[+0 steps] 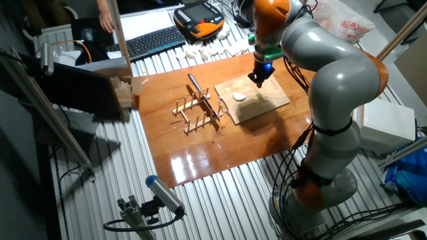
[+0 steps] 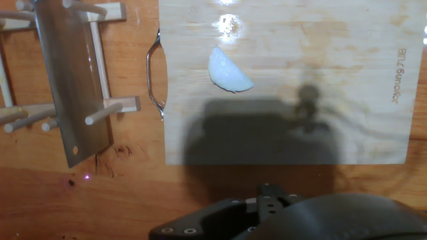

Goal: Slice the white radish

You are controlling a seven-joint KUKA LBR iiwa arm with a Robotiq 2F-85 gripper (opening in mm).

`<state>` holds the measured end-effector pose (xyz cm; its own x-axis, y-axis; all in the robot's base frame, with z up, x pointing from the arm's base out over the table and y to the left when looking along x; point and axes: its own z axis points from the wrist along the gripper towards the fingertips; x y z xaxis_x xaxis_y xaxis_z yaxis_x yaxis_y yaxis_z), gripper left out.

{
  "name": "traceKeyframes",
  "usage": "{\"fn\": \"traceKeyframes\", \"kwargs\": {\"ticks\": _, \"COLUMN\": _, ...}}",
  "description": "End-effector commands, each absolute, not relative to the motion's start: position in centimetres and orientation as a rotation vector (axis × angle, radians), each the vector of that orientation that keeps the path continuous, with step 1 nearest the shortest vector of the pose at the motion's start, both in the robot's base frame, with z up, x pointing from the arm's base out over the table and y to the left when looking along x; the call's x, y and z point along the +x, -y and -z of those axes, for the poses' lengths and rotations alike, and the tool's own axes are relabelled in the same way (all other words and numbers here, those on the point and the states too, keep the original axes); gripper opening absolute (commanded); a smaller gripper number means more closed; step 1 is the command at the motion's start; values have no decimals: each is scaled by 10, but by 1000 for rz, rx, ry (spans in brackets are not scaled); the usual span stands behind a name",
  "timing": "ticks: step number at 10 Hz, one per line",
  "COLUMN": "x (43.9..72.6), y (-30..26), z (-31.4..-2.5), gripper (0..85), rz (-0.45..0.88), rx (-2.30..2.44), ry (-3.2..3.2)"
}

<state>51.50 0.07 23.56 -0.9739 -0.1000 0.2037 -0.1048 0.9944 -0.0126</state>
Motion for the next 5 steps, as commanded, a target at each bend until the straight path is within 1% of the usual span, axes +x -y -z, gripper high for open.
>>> {"fn": "traceKeyframes", "kwargs": {"ticks": 1, "x": 515, "y": -1, "z": -236, "gripper": 0, "rz": -32, "rx": 151, "ry": 2936}}
{"fn": "traceKeyframes", "kwargs": {"ticks": 5, "x": 515, "y": -1, "z": -236, "gripper": 0, "rz": -29, "rx": 178, "ry": 2923}}
